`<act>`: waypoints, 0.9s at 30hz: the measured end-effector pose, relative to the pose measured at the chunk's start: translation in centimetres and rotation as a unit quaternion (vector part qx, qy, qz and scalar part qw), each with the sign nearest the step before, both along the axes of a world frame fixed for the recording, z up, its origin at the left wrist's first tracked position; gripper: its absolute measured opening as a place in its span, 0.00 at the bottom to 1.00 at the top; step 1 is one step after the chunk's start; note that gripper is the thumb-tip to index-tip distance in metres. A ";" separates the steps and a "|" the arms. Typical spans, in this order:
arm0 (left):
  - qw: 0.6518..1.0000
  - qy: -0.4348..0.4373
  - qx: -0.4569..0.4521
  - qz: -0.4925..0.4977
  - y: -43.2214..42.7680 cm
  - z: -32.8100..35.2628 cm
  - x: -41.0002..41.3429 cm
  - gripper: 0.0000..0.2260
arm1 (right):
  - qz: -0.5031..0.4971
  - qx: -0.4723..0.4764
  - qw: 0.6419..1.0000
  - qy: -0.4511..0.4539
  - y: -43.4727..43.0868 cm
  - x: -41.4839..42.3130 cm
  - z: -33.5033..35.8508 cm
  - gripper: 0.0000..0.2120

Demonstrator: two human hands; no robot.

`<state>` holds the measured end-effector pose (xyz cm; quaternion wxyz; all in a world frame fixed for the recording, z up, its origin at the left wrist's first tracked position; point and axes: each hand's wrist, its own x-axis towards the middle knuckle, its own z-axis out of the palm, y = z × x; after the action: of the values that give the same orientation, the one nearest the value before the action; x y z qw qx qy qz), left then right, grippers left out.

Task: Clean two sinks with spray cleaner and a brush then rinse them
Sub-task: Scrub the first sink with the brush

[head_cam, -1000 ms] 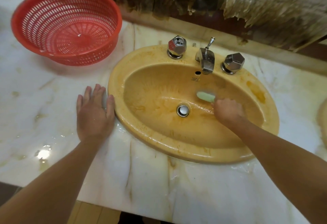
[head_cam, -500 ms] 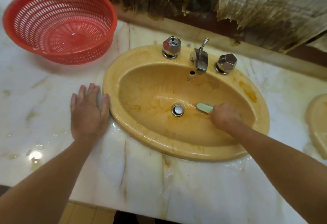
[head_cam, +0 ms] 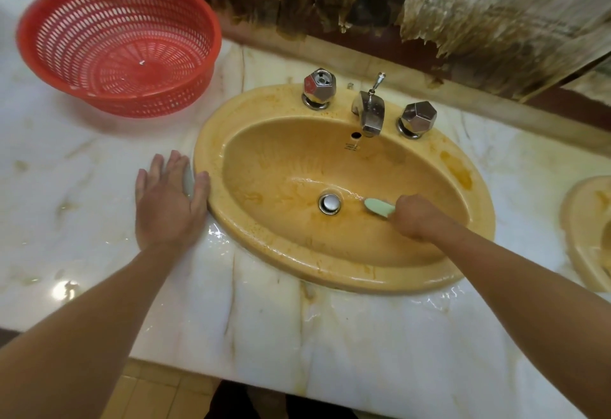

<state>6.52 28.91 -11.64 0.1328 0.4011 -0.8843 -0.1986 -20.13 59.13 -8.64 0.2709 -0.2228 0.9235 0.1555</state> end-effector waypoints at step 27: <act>1.000 -0.011 -0.016 -0.003 0.8 0.3 0.2 0.37 | -0.033 0.073 0.993 -0.082 -0.1 -2.6 3.2 0.07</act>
<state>6.71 29.74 -11.38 0.1291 0.3987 -0.8898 -0.1805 -22.69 58.98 -5.49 0.3663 -0.1840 0.8910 0.1950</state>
